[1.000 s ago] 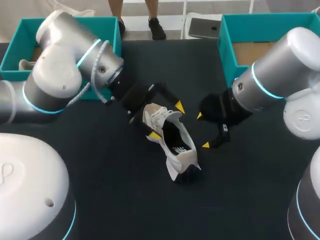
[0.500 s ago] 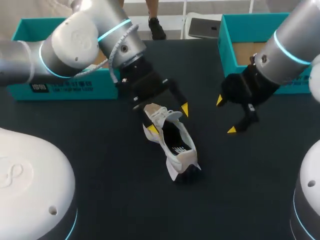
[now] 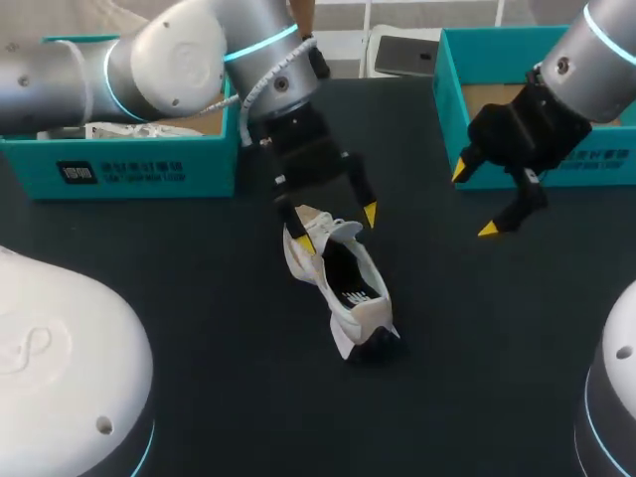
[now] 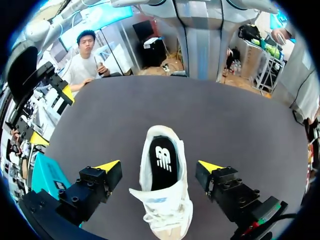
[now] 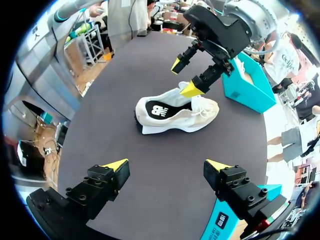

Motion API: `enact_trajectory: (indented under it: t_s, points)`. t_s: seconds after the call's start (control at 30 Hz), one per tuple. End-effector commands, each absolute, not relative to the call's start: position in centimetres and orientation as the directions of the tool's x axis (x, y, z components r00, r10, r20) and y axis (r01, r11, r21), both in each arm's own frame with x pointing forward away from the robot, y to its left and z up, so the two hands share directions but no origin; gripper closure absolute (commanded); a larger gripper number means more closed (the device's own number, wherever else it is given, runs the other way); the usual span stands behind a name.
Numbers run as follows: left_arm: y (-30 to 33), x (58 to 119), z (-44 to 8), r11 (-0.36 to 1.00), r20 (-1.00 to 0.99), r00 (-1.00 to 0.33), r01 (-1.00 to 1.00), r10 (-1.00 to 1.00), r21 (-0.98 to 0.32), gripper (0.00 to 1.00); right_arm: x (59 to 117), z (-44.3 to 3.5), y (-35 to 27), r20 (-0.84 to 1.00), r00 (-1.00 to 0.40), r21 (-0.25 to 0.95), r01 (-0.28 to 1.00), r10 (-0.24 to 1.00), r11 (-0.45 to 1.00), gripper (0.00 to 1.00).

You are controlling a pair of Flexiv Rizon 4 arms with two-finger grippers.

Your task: Take the shoe out of the shoebox, open the shoe tongue, remove and reinsert the insole, then place the shoe into the shoebox

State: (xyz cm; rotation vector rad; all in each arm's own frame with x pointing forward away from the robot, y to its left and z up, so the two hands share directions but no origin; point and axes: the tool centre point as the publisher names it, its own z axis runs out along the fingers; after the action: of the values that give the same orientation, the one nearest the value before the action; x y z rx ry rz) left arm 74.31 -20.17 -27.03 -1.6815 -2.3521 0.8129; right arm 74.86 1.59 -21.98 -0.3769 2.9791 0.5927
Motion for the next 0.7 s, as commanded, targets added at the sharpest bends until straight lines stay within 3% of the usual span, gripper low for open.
enact_trajectory:
  t_s: [0.03,0.07,0.23,0.7]
  points:
    - [-21.2,74.7,-27.3,0.264,-0.115,-0.356,0.839,0.927,-0.475,0.92,74.6,-22.1,1.6,-0.13,-0.967,0.364,-0.254,-0.221,0.896,0.0]
    - [-21.4,74.8,-27.5,0.273,-0.102,-0.36,0.838,0.927,-0.472,1.0,74.6,-22.1,1.6,-0.13,-0.967,0.364,-0.254,-0.221,0.896,0.0]
    - [-21.5,74.1,-28.4,0.319,-0.038,-0.362,0.862,0.931,-0.394,1.0,74.6,-22.1,1.6,-0.13,-0.967,0.364,-0.254,-0.221,0.896,0.0]
    - [-21.5,74.1,-28.4,0.319,-0.038,-0.362,0.862,0.931,-0.394,1.0,74.6,-22.1,1.6,-0.13,-0.967,0.364,-0.254,-0.221,0.896,0.0]
